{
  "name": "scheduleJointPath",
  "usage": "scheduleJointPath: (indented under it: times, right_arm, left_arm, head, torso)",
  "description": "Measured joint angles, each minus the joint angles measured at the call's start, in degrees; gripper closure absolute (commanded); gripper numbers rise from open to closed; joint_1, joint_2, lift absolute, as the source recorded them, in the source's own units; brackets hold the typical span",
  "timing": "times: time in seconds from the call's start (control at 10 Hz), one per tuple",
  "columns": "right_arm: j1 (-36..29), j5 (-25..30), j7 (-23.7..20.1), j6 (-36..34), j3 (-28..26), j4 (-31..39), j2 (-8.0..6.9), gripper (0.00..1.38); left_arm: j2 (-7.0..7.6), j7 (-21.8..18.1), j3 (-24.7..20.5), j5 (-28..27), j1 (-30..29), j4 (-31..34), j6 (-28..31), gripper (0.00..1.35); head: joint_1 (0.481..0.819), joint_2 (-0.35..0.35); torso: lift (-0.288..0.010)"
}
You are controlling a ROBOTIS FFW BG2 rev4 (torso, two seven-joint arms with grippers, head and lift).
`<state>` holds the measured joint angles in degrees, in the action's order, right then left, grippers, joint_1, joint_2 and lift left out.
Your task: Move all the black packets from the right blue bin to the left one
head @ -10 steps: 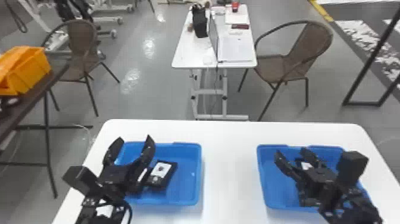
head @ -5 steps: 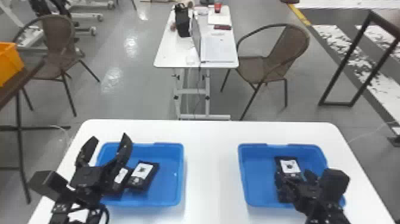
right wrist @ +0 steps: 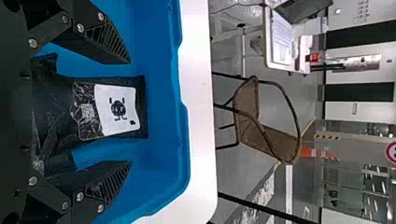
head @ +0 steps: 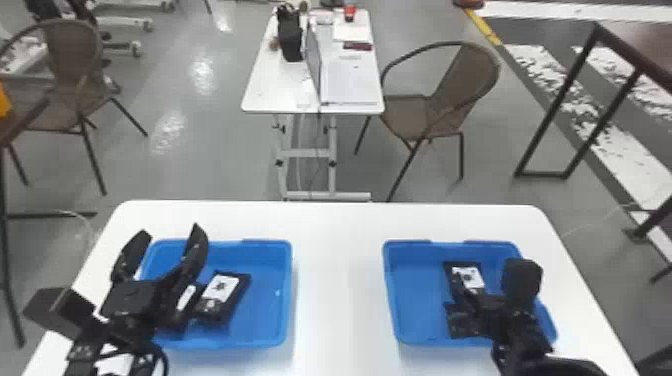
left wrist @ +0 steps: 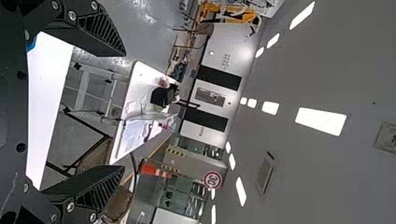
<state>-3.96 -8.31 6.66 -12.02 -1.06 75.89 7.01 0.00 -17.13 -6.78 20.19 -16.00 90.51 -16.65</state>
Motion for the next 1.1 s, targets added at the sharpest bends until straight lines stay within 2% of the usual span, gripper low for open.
scheduleJointPath:
  times: [0.3, 0.7, 0.8, 0.9, 1.0, 1.1]
  right_arm:
    - [2.0, 0.6, 0.0, -4.3, 0.0, -2.1, 0.18, 0.28]
    - [6.3, -1.6, -5.5, -3.3, 0.0, -10.6, 1.08, 0.29]
    - [6.6, -2.3, -5.7, -3.2, 0.0, -11.4, 1.37, 0.41]
    - [6.7, -2.8, -5.6, -3.2, 0.0, -11.7, 1.46, 0.89]
    - [6.8, -3.9, -5.7, -3.6, 0.0, -11.9, 1.64, 1.21]
    - [6.6, -4.6, -5.8, -3.4, 0.1, -11.5, 1.71, 1.29]
  left_arm:
    - [0.0, 0.0, 0.0, 0.7, -0.1, 0.0, 0.2, 0.18]
    - [0.0, 0.0, 0.2, 1.2, -0.3, 0.0, 0.5, 0.18]
    - [0.0, 0.0, 0.2, 1.4, -0.3, 0.0, 0.5, 0.18]
    - [0.0, 0.0, 0.2, 1.5, -0.3, 0.0, 0.5, 0.18]
    - [0.0, 0.0, 0.3, 1.5, -0.3, 0.0, 0.4, 0.18]
    - [0.0, 0.0, 0.3, 1.6, -0.3, 0.0, 0.3, 0.18]
  head:
    - [0.695, -0.063]
    - [0.695, -0.057]
    - [0.695, -0.061]
    - [0.695, -0.062]
    - [0.695, -0.062]
    - [0.695, -0.061]
  torso:
    - [0.0]
    - [0.0]
    - [0.0]
    - [0.0]
    - [0.0]
    - [0.0]
